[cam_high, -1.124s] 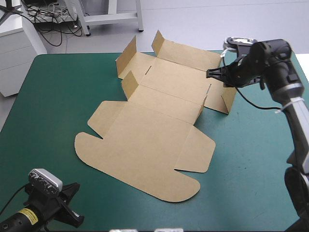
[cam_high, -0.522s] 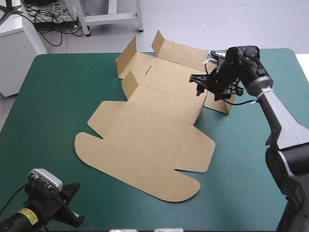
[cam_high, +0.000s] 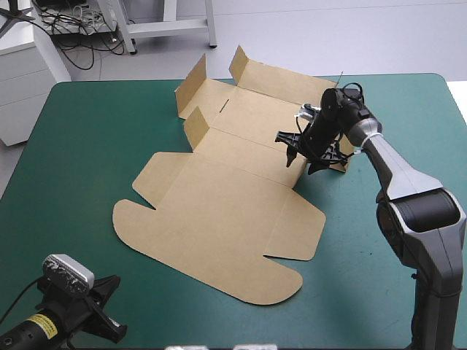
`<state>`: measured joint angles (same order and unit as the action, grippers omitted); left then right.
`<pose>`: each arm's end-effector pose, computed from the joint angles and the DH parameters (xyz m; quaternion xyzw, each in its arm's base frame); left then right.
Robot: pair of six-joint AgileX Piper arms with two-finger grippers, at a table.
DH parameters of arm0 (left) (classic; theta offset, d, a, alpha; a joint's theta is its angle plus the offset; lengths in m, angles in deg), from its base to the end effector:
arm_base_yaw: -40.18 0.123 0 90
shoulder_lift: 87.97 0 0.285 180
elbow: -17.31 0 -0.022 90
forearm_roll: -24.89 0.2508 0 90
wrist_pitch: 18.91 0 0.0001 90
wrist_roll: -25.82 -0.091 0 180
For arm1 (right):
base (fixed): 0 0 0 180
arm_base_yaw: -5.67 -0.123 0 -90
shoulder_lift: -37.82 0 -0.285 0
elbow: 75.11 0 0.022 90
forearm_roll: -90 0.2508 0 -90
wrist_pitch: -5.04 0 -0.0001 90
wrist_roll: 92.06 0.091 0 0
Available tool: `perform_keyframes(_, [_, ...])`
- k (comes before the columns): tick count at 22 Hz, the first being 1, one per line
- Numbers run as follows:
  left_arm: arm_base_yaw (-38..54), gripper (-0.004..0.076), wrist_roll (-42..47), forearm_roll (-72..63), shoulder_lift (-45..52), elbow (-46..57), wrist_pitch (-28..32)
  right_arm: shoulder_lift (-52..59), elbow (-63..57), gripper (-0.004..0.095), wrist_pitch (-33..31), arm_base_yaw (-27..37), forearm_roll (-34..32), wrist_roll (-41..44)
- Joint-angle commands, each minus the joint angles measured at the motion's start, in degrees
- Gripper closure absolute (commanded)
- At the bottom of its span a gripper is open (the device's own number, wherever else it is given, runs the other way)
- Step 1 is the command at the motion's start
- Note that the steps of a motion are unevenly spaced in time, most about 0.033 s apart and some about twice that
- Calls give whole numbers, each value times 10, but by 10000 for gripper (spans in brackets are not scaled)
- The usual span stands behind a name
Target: Fold the box
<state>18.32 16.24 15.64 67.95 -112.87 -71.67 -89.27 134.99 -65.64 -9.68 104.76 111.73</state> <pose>0.0396 -0.0284 0.2765 0.2271 0.8614 -0.1267 0.4363 0.4216 0.1384 0.2555 0.1017 0.9812 0.1535 0.0585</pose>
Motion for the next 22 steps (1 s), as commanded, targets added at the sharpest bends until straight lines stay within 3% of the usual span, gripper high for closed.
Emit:
perform_keyframes(1, [-1, 734, 1, -12, -7, -16, 36, 22, 18, 476, -11, 3, 16, -1])
perform_keyframes(2, [-1, 734, 1, -12, -7, -16, 36, 22, 18, 511, -11, 3, 16, -1])
perform_keyframes(7, [-1, 734, 1, -12, -7, -16, 36, 22, 18, 933, -11, 3, 14, -1])
perform_keyframes(16, [-1, 734, 1, -12, -7, -16, 36, 22, 18, 913, -12, 3, 21, -12])
perform_keyframes(20, [-1, 734, 1, -12, -7, -16, 36, 22, 19, 910, -12, 3, 12, -66])
perform_keyframes(22, [-1, 734, 1, -12, -7, -16, 36, 22, 20, 907, -12, 3, -22, -101])
